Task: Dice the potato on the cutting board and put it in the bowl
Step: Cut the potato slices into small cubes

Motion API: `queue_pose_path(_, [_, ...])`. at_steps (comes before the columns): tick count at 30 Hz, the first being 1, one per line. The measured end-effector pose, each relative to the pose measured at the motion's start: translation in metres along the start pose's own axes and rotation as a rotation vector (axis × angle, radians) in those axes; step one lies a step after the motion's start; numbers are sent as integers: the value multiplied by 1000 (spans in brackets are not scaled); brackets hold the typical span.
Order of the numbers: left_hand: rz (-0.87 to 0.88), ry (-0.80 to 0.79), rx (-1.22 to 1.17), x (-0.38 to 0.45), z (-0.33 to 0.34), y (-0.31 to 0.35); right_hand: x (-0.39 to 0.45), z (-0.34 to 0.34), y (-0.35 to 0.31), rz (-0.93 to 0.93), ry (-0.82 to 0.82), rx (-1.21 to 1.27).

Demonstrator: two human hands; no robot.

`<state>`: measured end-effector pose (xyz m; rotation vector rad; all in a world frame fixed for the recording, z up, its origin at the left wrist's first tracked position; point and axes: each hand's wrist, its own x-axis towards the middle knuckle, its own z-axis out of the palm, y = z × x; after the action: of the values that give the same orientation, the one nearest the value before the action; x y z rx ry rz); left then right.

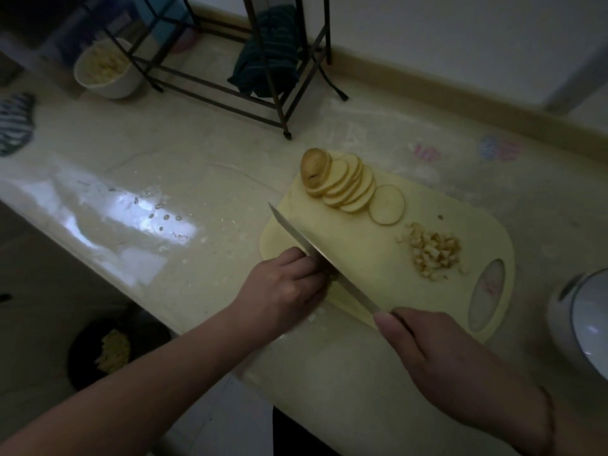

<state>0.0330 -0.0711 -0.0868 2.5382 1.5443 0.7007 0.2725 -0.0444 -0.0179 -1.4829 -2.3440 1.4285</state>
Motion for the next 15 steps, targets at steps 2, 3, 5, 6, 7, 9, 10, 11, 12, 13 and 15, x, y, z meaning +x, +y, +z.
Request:
queue_pose_path(2, [-4,-4,-4,0,0,0,0,-7,6,23,-11,52])
queue_pose_path(3, [-4,1,-4,0,-1,0,-1,-10,9,40,-16,82])
queue_pose_path(5, [-6,9,-4,1,-1,1,-3,-14,11,71,-30,137])
queue_pose_path(6, [-7,13,-5,2,-1,1,-3,-14,9,67,-33,137])
queue_pose_path(7, [-5,17,-4,2,-1,1,-4,-14,7,51,-29,117])
queue_pose_path(9, [3,18,-6,1,-1,1,-7,-12,2,18,-22,83])
queue_pose_path(10, [10,16,-6,0,-1,0,-9,-11,-1,8,-19,76])
queue_pose_path(11, [17,16,-5,-1,-1,-1,-10,-11,-3,-1,-17,69])
queue_pose_path(12, [21,18,-5,-2,-1,-2,-12,-10,-4,-7,-19,64])
queue_pose_path(13, [20,23,-3,-4,-1,-3,-14,-9,-5,-8,-23,65])
queue_pose_path(15, [11,28,-5,-5,0,-4,-17,-7,-3,-10,-22,71])
